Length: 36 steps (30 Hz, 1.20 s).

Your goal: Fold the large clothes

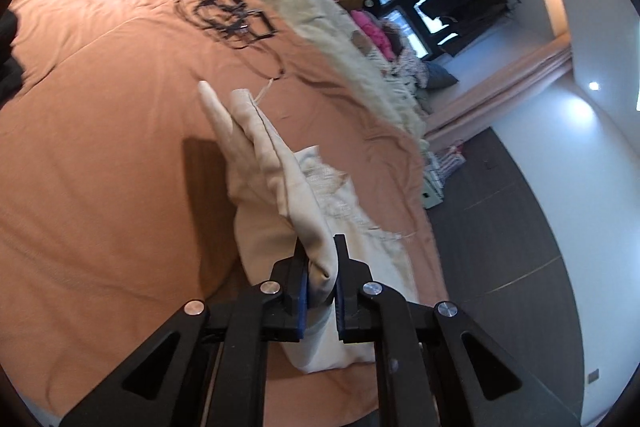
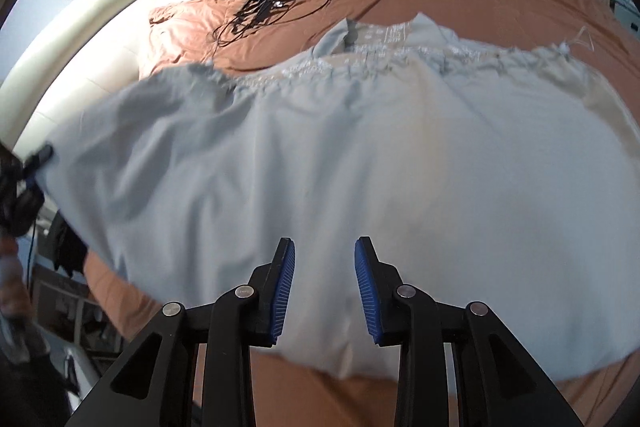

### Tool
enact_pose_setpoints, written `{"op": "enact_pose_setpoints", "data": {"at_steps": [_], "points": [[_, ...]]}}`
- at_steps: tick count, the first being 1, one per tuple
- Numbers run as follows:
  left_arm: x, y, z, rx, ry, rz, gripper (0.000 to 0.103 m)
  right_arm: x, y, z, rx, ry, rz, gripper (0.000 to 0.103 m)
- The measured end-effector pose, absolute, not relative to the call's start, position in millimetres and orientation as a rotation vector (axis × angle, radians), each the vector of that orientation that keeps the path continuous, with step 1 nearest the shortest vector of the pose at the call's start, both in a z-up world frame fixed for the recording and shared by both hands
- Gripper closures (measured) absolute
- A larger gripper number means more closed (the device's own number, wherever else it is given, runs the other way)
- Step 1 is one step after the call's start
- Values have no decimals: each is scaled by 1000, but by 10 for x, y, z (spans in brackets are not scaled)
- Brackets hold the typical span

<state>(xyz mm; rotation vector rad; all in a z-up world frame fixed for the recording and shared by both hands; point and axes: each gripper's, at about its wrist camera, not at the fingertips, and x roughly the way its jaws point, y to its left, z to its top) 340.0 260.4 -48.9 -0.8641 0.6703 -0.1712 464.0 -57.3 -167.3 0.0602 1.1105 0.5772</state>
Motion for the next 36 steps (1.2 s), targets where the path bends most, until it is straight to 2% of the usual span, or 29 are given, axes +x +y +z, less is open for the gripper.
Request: {"op": "enact_pose_setpoints", "data": {"at_steps": [2, 5, 10, 16, 25, 29, 36], "points": [[3492, 2521, -347, -852, 657, -188, 91, 4528, -605, -1725, 73, 1109, 583, 83], [3620, 2377, -154, -832, 643, -214, 92, 4385, -681, -1849, 144, 1125, 599, 88], [3837, 2030, 148, -784, 646, -280, 92, 4277, -751, -2128, 215, 1149, 591, 92], [4048, 1557, 426, -721, 670, -341, 92, 4291, -891, -2251, 308, 1164, 636, 93], [4550, 651, 719, -610, 724, -421, 92, 4166, -1555, -1971, 423, 1091, 621, 93], [4806, 161, 675, -565, 772, -464, 92, 4050, -2143, -1844, 497, 1040, 551, 93], [5139, -841, 297, -486, 913, -547, 93, 3809, -3013, -1846, 590, 995, 391, 93]]}}
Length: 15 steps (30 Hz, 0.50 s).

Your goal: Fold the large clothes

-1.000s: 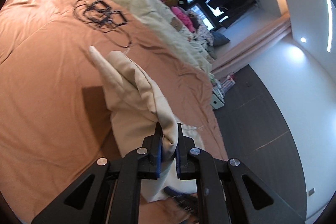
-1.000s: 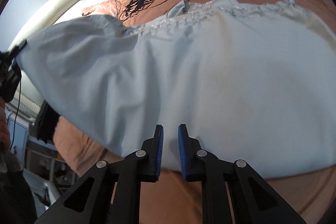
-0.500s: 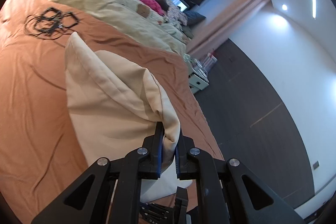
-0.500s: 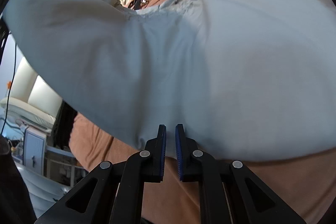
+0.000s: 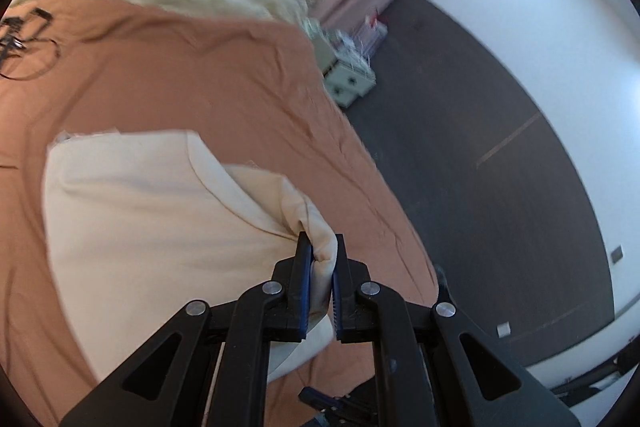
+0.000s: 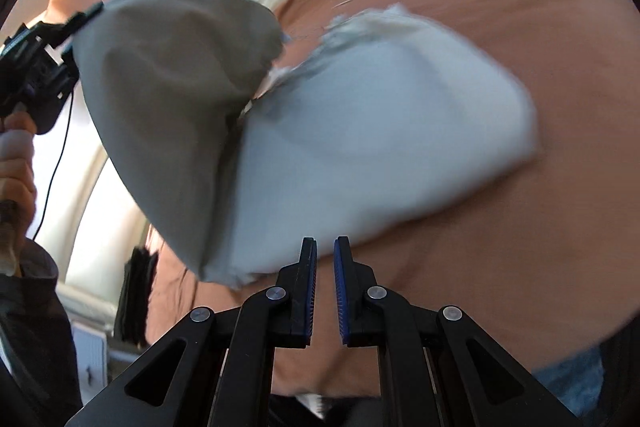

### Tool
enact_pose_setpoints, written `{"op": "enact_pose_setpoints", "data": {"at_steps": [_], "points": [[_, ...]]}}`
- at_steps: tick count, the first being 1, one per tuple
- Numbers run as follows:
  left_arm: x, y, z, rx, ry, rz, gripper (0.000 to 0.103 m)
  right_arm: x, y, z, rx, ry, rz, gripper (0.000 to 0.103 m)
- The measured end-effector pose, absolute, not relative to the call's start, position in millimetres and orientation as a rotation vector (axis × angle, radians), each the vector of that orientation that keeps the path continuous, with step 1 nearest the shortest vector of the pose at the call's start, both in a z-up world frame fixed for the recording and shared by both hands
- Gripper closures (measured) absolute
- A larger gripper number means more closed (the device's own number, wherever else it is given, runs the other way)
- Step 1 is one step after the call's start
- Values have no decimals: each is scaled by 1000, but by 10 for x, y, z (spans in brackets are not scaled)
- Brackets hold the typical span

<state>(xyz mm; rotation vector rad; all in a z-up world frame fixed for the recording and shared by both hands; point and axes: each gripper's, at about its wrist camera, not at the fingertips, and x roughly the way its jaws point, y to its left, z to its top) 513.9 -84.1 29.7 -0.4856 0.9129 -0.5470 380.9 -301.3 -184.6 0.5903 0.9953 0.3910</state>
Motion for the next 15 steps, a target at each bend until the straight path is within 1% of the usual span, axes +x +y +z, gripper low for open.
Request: {"op": "enact_pose_setpoints", "data": {"at_steps": [7, 11, 12, 13, 14, 15], "points": [[4970, -1608, -124, -369, 1044, -607, 93, 3655, -3661, -1906, 654, 980, 278, 93], [4869, -1828, -305, -335, 1138, -667, 89, 3630, -3880, -1917, 701, 977, 250, 92], [4873, -1885, -316, -332, 1160, -689, 90, 3619, -3913, -1903, 714, 975, 247, 89], [4839, -1915, -332, -339, 1177, -732, 89, 3608, -3929, -1884, 729, 971, 244, 74], [4806, -1926, -317, -349, 1178, -771, 84, 3600, -3969, -1878, 743, 963, 243, 55], [4775, -1957, -275, -342, 1169, -780, 78, 3593, -4017, -1859, 759, 946, 241, 50]]}}
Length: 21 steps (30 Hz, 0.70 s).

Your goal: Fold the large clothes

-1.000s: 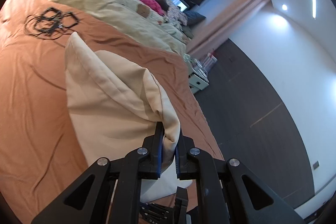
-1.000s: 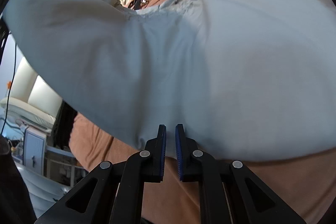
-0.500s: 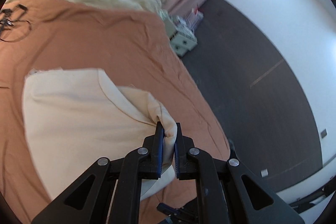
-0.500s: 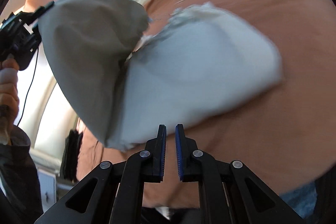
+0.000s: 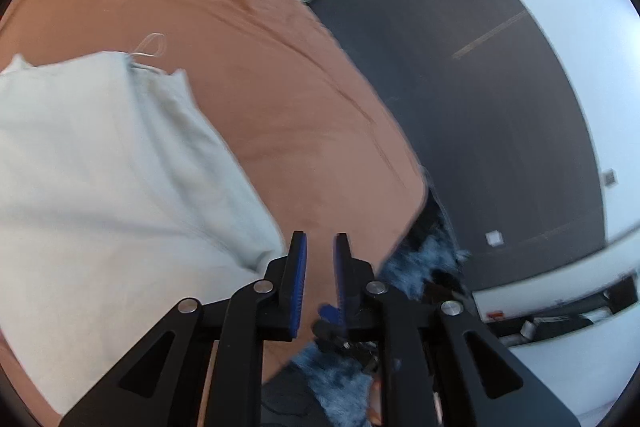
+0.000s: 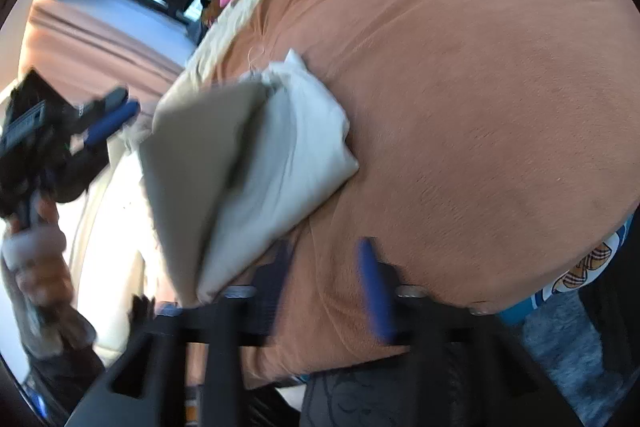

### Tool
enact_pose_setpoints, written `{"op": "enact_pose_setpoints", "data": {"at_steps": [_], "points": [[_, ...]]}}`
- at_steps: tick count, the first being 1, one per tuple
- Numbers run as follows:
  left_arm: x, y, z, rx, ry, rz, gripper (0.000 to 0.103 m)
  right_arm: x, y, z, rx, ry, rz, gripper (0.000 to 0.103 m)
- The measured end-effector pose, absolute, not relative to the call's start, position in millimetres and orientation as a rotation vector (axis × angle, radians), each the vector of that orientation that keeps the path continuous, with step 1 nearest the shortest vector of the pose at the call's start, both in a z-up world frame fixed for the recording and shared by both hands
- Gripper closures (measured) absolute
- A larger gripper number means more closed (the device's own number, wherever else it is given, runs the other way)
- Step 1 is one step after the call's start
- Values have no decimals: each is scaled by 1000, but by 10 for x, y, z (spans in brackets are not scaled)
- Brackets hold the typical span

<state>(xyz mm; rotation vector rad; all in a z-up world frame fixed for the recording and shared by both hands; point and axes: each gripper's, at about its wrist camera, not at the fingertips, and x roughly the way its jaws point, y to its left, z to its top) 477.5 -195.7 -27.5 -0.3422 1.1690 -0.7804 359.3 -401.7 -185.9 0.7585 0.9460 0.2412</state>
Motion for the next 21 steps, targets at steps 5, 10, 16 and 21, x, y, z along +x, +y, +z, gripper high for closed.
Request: {"op": "enact_pose_setpoints", "data": {"at_steps": [5, 10, 16, 21], "points": [[4624, -1842, 8, -263, 1046, -717, 30, 3650, -4145, -1726, 774, 890, 268, 47], [4712, -1492, -6, -260, 1027, -609, 30, 3968, -4095, -1598, 731, 894, 318, 47], [4734, -945, -165, -290, 1025, -475, 30, 4568, -3812, -1579, 650, 974, 393, 47], [4727, -416, -441, -365, 1021, -361, 30, 4976, -3533, -1602, 566, 1039, 436, 45]]}}
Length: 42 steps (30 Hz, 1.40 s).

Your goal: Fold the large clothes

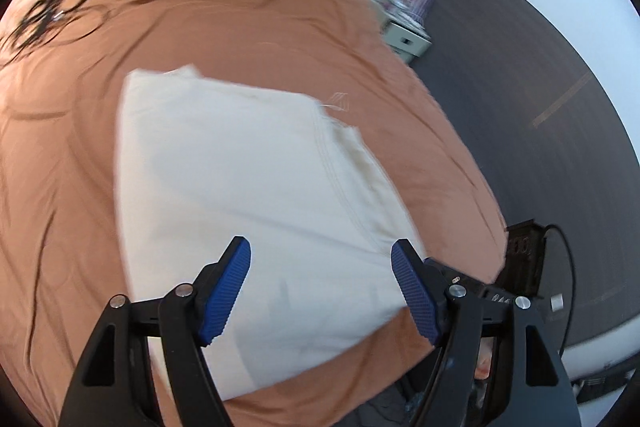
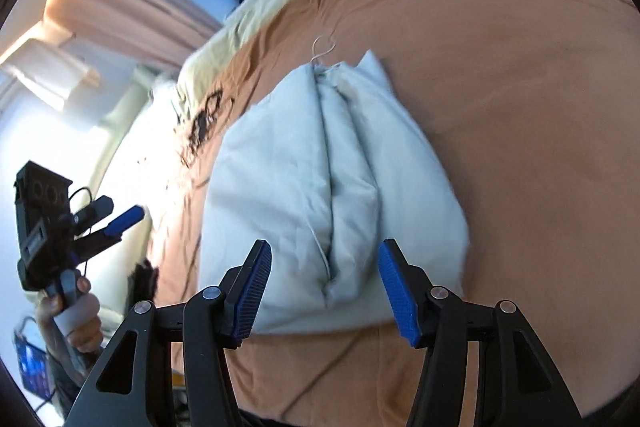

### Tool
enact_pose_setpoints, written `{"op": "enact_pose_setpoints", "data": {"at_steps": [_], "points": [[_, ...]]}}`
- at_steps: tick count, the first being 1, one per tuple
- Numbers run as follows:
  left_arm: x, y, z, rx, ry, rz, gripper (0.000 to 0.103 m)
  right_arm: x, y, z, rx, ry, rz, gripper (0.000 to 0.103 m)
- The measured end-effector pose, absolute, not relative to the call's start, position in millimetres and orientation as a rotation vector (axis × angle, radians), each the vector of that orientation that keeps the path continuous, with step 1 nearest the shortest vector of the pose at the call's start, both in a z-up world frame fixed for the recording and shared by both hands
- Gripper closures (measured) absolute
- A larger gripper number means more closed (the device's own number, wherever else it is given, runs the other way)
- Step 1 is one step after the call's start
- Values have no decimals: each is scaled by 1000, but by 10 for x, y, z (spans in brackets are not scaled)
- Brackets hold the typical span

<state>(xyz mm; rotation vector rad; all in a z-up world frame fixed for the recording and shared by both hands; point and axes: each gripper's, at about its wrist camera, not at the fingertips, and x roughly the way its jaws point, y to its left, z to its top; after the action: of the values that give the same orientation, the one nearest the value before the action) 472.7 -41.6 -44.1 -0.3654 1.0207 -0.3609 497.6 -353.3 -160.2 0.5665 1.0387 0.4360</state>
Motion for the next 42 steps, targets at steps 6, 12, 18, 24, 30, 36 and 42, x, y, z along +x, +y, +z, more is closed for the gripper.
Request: {"op": "enact_pose_setpoints", "data": {"at_steps": [6, 12, 18, 24, 30, 36, 42], "points": [[4601, 221, -859, -464, 1026, -212, 30, 5524, -3366, -1715, 458, 1127, 425, 33], [4444, 586, -1327, -591, 1043, -129, 30, 5856, -3277, -1849, 448, 1203, 510, 33], [4342, 635, -1670, -657, 1091, -127, 30, 6124, -3126, -2020, 471, 1273, 557, 33], [4383, 584, -1827, -670, 1113, -153, 30, 6287, -2829, -2036, 472, 1283, 622, 34], [4452, 567, -1853, -679, 1123, -180, 34, 6326, -2516, -2082, 315, 1317, 599, 92], [4513, 377, -1700, -615, 1119, -202, 37, 6191, -2635, -1648, 257, 1168, 603, 97], [4580, 163, -1484, -589, 1078, -250, 37, 6132, -2892, -1513, 224, 1130, 533, 97]]}}
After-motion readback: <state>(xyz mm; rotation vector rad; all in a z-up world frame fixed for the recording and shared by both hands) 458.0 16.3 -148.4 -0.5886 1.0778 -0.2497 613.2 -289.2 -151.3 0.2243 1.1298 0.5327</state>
